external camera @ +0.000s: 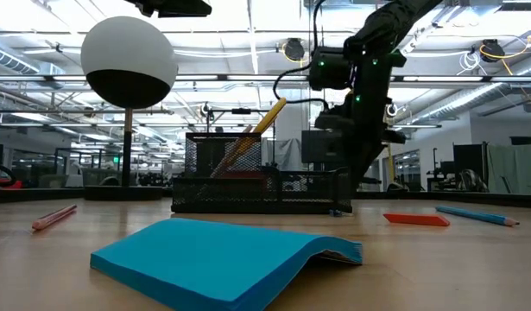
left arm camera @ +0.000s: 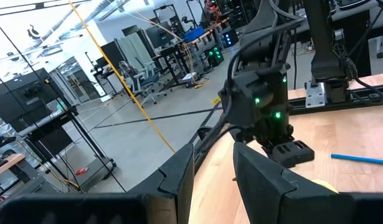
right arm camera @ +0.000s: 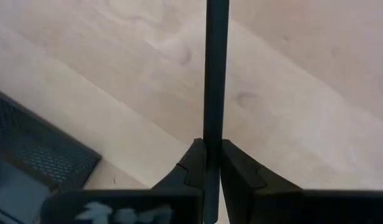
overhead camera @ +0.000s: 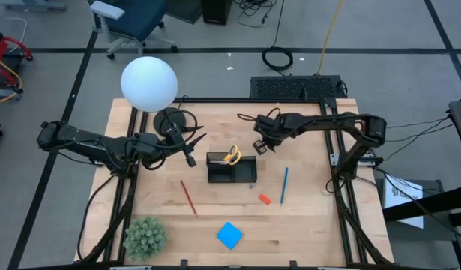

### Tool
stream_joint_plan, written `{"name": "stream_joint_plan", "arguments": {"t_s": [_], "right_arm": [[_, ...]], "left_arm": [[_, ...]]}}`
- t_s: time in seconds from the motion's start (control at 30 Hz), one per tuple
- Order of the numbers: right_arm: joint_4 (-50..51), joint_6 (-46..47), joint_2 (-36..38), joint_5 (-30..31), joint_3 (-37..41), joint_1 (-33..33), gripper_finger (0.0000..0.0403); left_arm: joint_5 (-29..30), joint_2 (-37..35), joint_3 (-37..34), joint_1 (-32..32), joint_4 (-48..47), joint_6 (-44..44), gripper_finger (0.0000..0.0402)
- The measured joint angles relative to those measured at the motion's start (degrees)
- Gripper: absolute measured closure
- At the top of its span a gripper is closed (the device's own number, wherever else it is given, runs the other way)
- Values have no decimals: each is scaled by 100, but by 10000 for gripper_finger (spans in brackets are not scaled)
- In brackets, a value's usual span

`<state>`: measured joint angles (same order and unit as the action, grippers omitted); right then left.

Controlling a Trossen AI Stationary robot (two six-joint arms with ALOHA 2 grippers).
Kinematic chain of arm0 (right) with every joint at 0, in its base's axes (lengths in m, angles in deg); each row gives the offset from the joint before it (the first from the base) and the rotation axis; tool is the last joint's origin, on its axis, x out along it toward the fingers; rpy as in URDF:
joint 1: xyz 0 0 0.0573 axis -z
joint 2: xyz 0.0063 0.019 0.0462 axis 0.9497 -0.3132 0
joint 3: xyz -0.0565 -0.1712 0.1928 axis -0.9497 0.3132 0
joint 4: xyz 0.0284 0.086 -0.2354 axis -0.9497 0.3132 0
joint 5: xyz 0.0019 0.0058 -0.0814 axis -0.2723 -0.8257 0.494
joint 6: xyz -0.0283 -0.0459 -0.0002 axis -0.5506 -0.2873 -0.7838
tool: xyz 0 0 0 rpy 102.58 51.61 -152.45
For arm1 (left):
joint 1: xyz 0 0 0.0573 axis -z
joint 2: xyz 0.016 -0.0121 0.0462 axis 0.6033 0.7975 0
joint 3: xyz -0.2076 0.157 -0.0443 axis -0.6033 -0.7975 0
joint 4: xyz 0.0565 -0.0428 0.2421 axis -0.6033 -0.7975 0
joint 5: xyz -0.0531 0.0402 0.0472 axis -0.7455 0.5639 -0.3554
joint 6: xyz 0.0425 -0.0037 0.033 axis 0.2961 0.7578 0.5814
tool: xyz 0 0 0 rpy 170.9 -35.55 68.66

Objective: Pick and place office supplies into organizer
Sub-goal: Put the black pen into the desk organizer

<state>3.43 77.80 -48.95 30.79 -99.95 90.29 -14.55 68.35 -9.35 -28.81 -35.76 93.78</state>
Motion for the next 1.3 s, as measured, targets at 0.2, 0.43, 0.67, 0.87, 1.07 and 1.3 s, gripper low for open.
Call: {"name": "stream_joint_plan", "arguments": {"t_s": [0.2,0.43,0.67,0.87,1.07,1.3], "right_arm": [[-299,-518,203,75,-7,14,388],[-851,-1053,415,75,-7,28,388],[-1412,-1494,666,78,-11,29,388],[-1971,-2291,760,75,-13,12,387],[-2617,-2758,752,67,-16,5,387],[-3315,-3320,751,75,-16,-140,387]], "left_arm": [[0,0,0,0,-2,0,282],[0,0,0,-2,0,0,282],[-92,0,0,-22,-2,0,282],[-181,0,0,-61,0,0,282],[-199,0,0,-61,0,0,282],[-208,0,0,-61,9,-12,282]]}}
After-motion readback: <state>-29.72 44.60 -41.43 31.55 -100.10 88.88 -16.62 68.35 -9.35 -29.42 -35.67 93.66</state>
